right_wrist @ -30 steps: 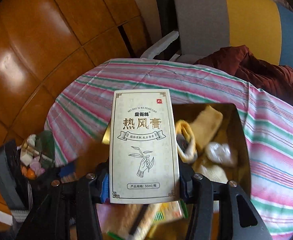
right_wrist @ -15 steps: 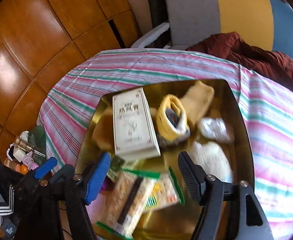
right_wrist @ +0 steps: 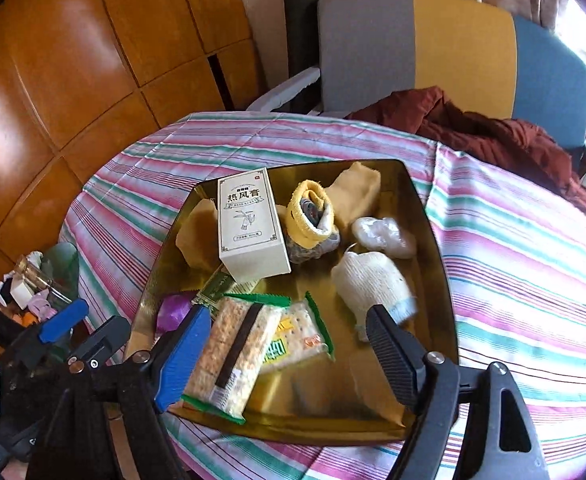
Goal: Organize objects
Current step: 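Move both tools back toward the white foam block and plastic bundle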
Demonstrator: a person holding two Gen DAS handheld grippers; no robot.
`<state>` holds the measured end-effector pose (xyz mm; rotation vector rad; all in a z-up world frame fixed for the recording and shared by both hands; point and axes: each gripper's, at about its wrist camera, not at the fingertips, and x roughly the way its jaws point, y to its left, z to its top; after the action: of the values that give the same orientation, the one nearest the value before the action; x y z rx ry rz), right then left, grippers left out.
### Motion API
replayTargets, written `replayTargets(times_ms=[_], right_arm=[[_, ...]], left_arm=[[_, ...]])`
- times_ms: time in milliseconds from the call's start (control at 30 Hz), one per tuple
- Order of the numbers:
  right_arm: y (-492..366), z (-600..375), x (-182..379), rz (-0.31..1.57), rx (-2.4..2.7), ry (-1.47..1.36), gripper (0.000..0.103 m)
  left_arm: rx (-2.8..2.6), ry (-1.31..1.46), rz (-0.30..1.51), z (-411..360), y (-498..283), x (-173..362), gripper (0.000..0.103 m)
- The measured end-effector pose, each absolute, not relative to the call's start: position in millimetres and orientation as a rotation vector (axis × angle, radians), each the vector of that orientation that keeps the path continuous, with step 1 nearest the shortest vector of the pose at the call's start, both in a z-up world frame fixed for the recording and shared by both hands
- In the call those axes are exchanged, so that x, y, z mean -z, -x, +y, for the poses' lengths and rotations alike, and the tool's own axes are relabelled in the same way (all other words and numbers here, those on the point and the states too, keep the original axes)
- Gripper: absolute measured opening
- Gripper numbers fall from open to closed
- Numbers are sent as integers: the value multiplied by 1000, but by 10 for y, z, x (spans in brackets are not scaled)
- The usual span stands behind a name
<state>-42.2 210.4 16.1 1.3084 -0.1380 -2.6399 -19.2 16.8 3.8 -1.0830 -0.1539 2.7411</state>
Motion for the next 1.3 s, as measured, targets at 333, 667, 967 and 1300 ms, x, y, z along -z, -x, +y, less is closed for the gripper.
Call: replayTargets(times_ms=[333,667,967,1300], right_arm=[[216,2250,-141,-115,2690,-1301,82],[104,2609,-73,-181,2747,-1343,83],[20,3060,44,-245,2797,-1421,83],[-121,3923,140,-415,2857,-1563,83]], left_arm=[[-2721,1055,-47,407,13,-69,82],[-2677,1048,33,635,-72,-69,82],[-2619,1052,101,887,-129,-50,82],[-2517,1031,183,1304,-162,-37,82]])
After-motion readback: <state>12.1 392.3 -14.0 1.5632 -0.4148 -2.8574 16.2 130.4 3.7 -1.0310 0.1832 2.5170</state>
